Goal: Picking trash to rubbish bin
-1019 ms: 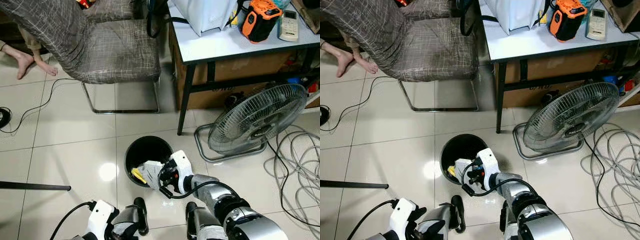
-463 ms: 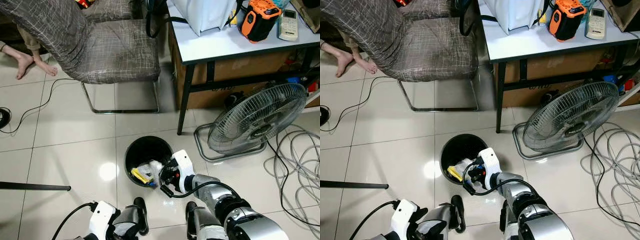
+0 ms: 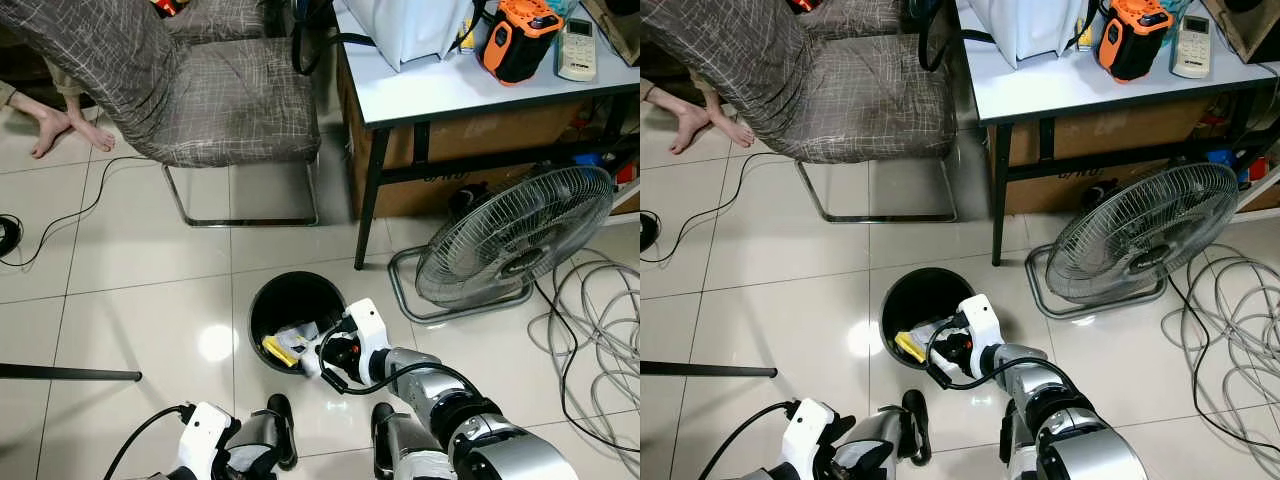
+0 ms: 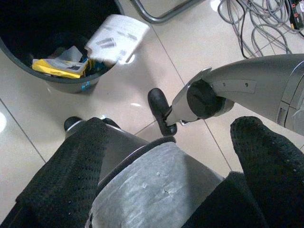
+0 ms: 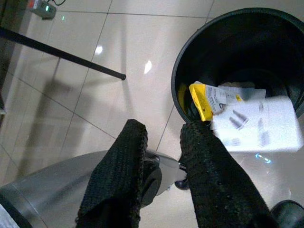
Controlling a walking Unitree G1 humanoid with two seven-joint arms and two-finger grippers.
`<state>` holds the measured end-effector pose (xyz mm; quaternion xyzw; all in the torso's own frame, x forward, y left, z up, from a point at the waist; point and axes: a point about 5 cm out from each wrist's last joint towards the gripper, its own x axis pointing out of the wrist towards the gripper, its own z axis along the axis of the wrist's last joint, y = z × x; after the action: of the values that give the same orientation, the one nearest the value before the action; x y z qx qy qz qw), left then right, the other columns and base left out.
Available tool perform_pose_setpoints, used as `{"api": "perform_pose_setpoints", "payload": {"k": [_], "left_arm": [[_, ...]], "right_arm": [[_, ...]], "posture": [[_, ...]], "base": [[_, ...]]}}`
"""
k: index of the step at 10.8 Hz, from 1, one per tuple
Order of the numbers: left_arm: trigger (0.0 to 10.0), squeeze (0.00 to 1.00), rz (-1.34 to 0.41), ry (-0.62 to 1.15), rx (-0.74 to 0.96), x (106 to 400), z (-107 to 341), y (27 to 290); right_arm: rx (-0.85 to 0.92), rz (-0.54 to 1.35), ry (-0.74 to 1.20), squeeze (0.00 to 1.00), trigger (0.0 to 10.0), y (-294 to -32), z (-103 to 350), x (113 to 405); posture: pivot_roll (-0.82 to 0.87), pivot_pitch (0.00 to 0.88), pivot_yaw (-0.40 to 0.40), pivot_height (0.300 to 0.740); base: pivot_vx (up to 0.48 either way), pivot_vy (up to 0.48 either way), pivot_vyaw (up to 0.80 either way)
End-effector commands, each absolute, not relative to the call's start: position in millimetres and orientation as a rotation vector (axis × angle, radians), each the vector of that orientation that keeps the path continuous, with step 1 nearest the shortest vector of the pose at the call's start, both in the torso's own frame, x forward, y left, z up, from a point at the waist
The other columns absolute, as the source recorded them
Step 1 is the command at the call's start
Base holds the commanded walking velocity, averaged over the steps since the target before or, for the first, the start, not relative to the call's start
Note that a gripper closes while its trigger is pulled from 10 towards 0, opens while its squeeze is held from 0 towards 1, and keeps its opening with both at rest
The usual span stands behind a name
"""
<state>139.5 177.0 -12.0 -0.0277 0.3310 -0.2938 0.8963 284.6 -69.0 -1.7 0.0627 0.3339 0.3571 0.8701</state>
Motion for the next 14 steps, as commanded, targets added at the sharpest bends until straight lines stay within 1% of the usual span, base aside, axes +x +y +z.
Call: {"api": "perform_pose_setpoints", "payload": {"k": [1, 7, 11, 13, 14], "left_arm": [[10.0, 0.00, -0.591, 0.738, -0.060, 126, -20, 182], [10.0, 0.00, -0.584, 0.760, -0.056, 120, -31, 187], [10.0, 0.00, -0.581, 0.755, -0.053, 127, -34, 185], [10.0, 0.00, -0.569, 0.736, -0.046, 134, -35, 185], [10.0, 0.00, -0.549, 0.717, -0.032, 141, -35, 186]], "right_arm": [[0.151, 0.752, 0.711, 1.00, 10.0, -67, -6, 279], [0.146, 0.750, 0.706, 1.00, 10.0, -68, -6, 279], [0.145, 0.731, 0.702, 1.00, 10.0, -72, -7, 280], [0.132, 0.685, 0.678, 1.00, 10.0, -77, -5, 284], [0.127, 0.654, 0.667, 0.85, 10.0, -80, -4, 286]], "posture": [[0.01, 0.352, 0.077, 0.740], [0.01, 0.351, 0.077, 0.740], [0.01, 0.337, 0.070, 0.740], [0.00, 0.316, 0.063, 0.740], [0.00, 0.301, 0.060, 0.740]], "base": [[0.000, 0.000, 0.00], [0.000, 0.000, 0.00], [0.000, 0.000, 0.00], [0.000, 0.000, 0.00], [0.000, 0.000, 0.00]]}}
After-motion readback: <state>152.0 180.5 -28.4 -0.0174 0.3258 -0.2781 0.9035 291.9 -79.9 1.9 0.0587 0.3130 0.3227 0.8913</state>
